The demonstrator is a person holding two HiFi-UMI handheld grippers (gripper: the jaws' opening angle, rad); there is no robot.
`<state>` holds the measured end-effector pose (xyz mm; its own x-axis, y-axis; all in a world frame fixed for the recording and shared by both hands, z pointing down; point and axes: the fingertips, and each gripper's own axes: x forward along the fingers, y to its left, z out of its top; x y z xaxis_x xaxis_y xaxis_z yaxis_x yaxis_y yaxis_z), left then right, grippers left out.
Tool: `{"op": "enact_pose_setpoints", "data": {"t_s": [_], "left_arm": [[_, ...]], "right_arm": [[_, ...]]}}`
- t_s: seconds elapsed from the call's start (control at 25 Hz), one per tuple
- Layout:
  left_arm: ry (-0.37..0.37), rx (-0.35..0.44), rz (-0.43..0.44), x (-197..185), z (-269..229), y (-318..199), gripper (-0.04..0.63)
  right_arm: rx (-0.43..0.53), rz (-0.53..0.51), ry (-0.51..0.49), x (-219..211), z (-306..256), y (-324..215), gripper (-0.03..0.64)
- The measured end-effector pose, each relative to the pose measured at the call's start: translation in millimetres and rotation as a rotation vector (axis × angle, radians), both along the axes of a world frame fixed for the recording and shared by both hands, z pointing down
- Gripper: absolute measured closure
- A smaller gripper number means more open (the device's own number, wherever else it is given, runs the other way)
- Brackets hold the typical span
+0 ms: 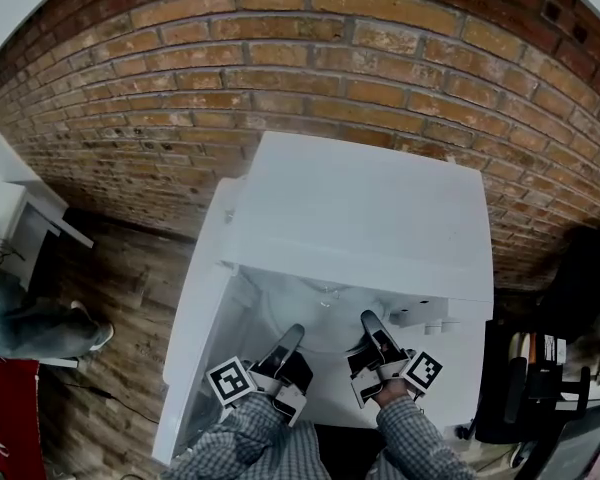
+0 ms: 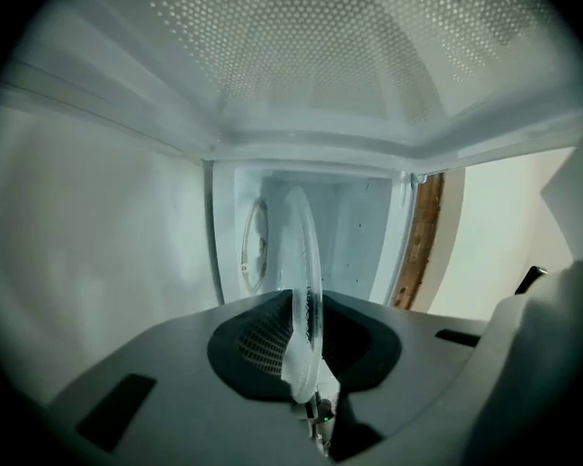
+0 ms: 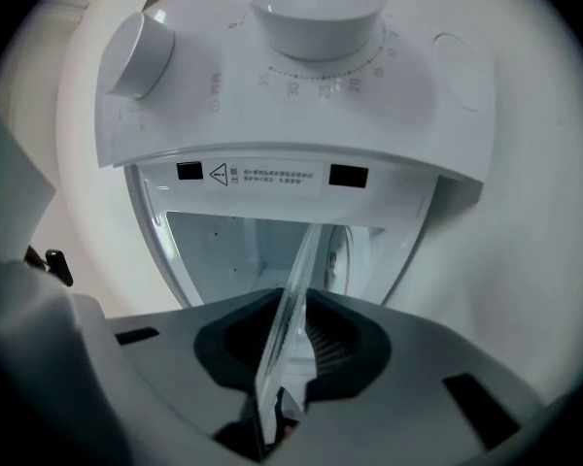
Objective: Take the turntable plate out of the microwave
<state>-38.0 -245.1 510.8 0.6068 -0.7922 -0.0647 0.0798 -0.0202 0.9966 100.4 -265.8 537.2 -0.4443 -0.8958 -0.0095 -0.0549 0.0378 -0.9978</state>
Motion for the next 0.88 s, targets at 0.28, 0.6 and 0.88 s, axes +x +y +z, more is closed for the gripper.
{"op": "enact_pose_setpoints", "data": {"t_s": [0.28, 0.6, 0.88], "left_arm": [[0.038, 0.009, 0.023, -6.4, -7.4, 29.7, 0.551], [0.048, 0.024, 0.063, -9.9, -7.1, 55.4, 0.551], [0.057, 0.04, 0.072, -5.6, -11.4, 95.1, 0.551]], "right_arm": [[-0.008, 0.059, -0.032, -6.2, -11.3, 32.9, 0.571], [0.008, 0.12, -0.009, -4.6, -19.8, 64.4, 0.572], [0.015, 0.12, -0.002, -1.4, -22.7, 105.2, 0.574]]}}
